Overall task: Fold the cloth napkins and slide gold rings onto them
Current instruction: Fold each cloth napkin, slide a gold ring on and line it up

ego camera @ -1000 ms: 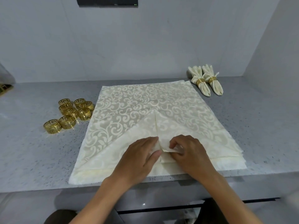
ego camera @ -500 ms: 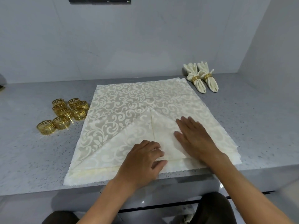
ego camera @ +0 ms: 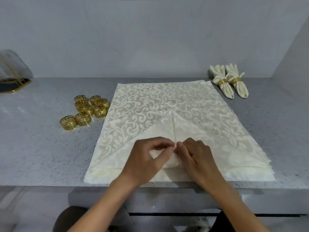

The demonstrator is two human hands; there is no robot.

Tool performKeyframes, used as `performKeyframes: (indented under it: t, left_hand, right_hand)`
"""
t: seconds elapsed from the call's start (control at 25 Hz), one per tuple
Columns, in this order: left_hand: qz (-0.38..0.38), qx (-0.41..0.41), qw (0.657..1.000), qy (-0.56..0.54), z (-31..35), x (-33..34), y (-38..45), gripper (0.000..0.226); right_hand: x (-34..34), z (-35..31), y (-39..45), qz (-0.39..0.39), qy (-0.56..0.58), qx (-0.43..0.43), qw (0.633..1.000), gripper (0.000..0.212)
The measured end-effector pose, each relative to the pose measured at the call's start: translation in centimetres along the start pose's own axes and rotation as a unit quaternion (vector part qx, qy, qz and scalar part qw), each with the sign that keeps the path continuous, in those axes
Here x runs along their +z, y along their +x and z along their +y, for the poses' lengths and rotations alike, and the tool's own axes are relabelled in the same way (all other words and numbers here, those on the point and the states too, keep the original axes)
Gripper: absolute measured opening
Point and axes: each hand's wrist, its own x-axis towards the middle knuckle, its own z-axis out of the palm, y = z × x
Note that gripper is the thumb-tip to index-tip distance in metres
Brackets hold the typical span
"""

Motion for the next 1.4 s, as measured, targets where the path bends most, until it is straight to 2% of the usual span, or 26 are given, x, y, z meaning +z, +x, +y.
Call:
performKeyframes:
  t: [0.08,0.16,0.24,0.32,0.6,0.64,0.72,0.84,0.96,1.04,1.12,1.2,1.4]
  left_hand:
    - [0.004,-0.014,0.997,0.072,-1.6,-4.0,1.9,0.024]
    - [-0.065,-0.005,0.986,0.154,-3.7,-7.9,3.4,0.030]
    - [-0.146,-0.022,0.973,0.177,-5.4,-10.2,4.1,0.029]
    - [-0.193,-0.046,0.965,0.172,-6.9,-10.9,4.4,0.029]
    - [-0.280,-0.064,0.948,0.139,-8.0,-11.5,5.8,0.041]
    - [-0.296,-0.073,0.942,0.139,-7.9,-11.7,6.1,0.039]
    - [-0.314,-0.099,0.938,0.106,-7.1,-11.5,6.6,0.021]
    - [-0.251,-0.186,0.946,0.083,-6.4,-9.7,7.4,0.044]
    - [-0.161,-0.233,0.956,0.071,-6.4,-7.2,8.4,0.037]
    - [-0.102,-0.238,0.964,0.065,-6.7,-6.0,8.9,0.027]
    - [-0.067,-0.214,0.970,0.092,-7.2,-5.1,9.0,0.024]
    - [-0.052,-0.175,0.973,0.138,-7.6,-4.4,8.7,0.022]
    - [-0.018,-0.155,0.968,0.194,-8.0,-3.4,8.5,0.022]
  right_hand:
    - [0.6,-0.2,-0.1,0.019,-0.075,-0.025,0.997,0.032]
    - [0.8,-0.3,-0.2,0.012,-0.097,-0.019,0.995,0.016]
    - [0.7,-0.5,-0.2,-0.003,-0.101,-0.006,0.995,0.007]
    - [0.6,-0.8,-0.5,-0.006,-0.121,-0.007,0.993,0.009]
    - [0.2,-1.4,0.1,-0.035,-0.172,-0.028,0.984,0.013]
    - [0.1,-1.6,0.1,-0.043,-0.178,-0.038,0.982,0.014]
    - [-0.2,-2.3,0.1,-0.083,-0.159,-0.030,0.983,0.020]
    - [-1.5,-3.0,0.8,-0.133,-0.022,0.090,0.987,0.037]
    - [-2.4,-3.8,1.7,-0.114,0.073,0.181,0.974,0.055]
    - [-2.2,-4.1,1.8,-0.110,0.043,0.195,0.974,0.059]
    - [-1.5,-3.9,1.6,-0.094,-0.001,0.191,0.977,0.051]
    - [-1.1,-3.4,1.5,-0.085,-0.028,0.190,0.978,0.041]
    - [-0.9,-3.3,1.5,-0.099,-0.097,0.164,0.977,0.040]
